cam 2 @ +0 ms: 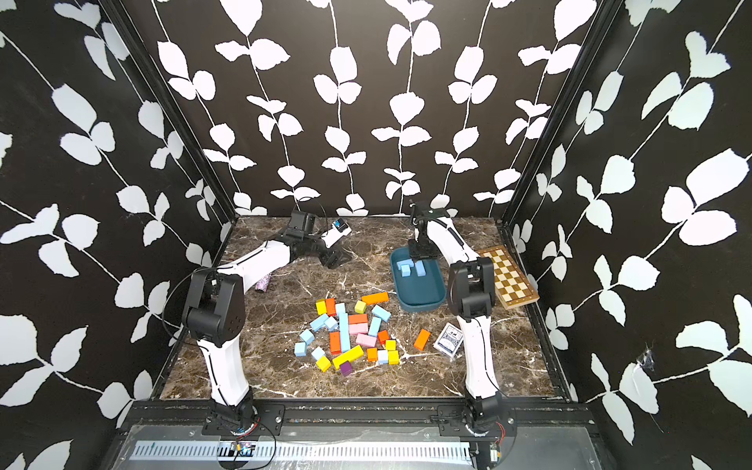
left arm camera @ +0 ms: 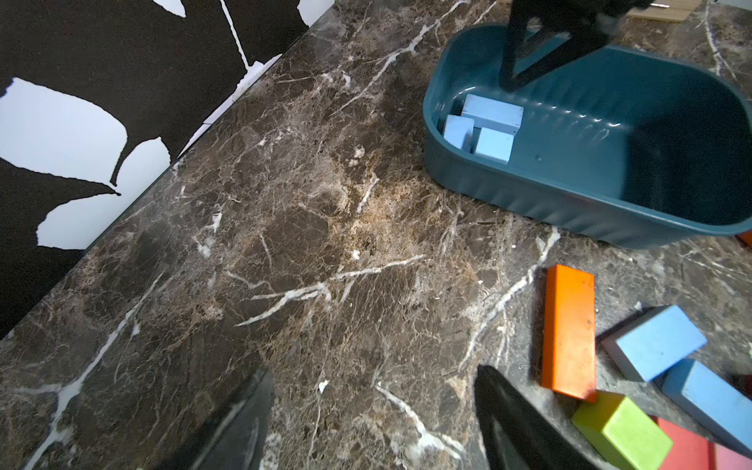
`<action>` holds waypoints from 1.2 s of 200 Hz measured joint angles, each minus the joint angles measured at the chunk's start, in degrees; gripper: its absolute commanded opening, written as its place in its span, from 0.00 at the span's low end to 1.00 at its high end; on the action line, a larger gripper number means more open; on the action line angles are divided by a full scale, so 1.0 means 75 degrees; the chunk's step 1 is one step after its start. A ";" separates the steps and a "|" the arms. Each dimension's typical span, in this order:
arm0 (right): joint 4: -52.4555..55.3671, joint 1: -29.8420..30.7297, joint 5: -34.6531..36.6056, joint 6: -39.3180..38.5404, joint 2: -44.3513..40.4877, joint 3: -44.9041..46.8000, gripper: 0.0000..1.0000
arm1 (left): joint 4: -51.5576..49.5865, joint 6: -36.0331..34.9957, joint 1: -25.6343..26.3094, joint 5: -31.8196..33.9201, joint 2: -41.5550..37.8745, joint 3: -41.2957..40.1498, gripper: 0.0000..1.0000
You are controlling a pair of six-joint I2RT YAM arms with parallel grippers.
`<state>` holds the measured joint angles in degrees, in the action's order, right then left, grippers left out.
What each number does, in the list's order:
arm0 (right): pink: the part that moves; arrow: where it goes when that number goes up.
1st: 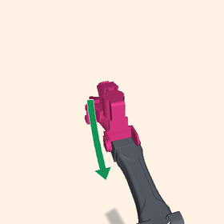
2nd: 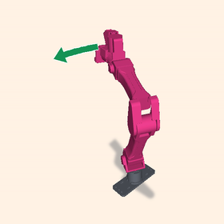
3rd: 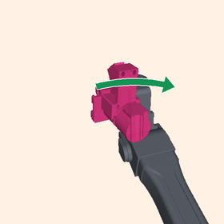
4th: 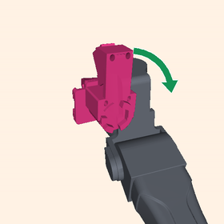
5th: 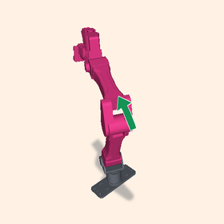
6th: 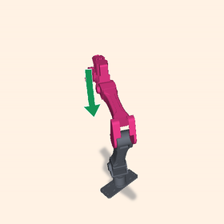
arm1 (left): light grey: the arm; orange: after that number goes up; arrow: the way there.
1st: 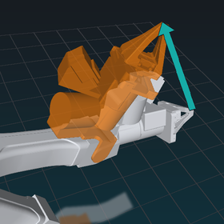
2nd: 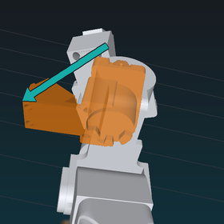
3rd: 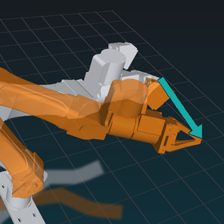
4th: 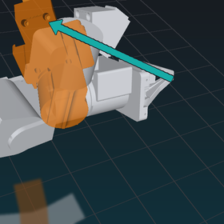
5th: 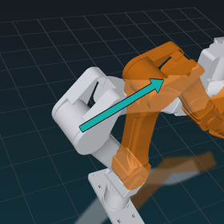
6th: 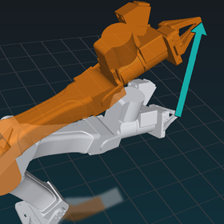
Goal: Pick out the blue building blocks
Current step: Place the building block in the storage box, then pick up the building block from the center of the board.
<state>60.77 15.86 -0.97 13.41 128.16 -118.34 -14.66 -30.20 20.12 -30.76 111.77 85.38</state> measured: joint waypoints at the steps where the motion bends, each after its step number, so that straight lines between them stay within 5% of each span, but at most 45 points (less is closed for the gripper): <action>1: -0.0020 0.0020 0.0009 0.0017 -0.0082 0.0070 0.44 | 0.0003 0.0003 0.0000 0.0000 0.0000 -0.0009 0.79; 76: -0.1221 0.1894 0.0434 0.1550 -0.3325 0.3392 0.43 | 0.0373 0.0641 0.0003 0.0061 -0.0411 -0.1274 0.79; 145: -0.1851 0.3322 0.0679 0.2961 -0.3701 0.4876 0.45 | 0.0143 0.0484 0.0006 0.0344 -0.1967 -0.2334 0.82; 240: -0.2060 0.4281 0.0831 0.3955 -0.4036 0.5523 0.50 | -0.0020 0.1891 -0.0184 0.1003 -0.2812 -0.3005 0.86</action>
<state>45.32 47.97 5.26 43.07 97.89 -76.93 -14.81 -16.01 18.74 -23.24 90.67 62.85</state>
